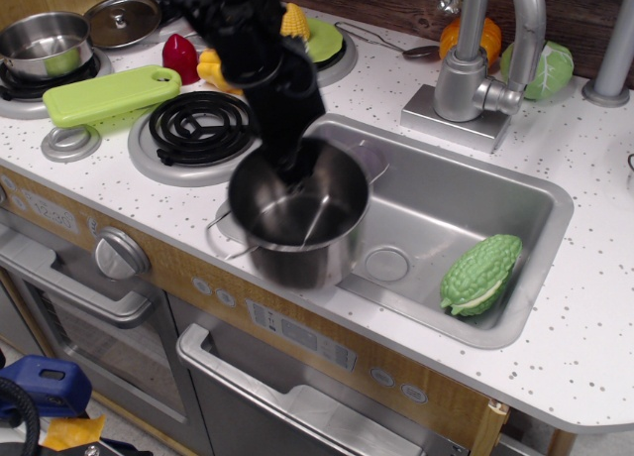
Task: Put pot in sink
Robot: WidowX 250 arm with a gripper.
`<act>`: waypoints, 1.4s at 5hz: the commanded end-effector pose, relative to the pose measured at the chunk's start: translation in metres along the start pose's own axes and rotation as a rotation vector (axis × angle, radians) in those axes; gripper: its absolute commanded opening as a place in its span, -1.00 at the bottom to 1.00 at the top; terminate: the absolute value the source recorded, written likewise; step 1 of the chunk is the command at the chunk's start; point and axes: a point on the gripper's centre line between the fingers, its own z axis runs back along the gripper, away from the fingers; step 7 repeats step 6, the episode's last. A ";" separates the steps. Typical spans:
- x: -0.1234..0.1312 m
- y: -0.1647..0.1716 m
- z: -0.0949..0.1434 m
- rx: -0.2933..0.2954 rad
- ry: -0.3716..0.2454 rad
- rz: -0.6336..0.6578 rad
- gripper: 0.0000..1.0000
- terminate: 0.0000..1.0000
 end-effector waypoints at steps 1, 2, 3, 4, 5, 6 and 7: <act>0.042 0.023 -0.008 0.032 -0.090 0.030 -1.00 -1.00; 0.058 0.023 -0.026 0.036 -0.118 0.044 -1.00 -1.00; 0.060 0.018 -0.042 0.048 -0.137 0.054 -1.00 -1.00; 0.057 0.015 -0.062 0.076 -0.187 0.043 -1.00 -1.00; 0.053 0.015 -0.071 0.090 -0.238 0.033 1.00 -1.00; 0.053 0.015 -0.071 0.090 -0.238 0.033 1.00 1.00; 0.053 0.015 -0.071 0.090 -0.238 0.033 1.00 1.00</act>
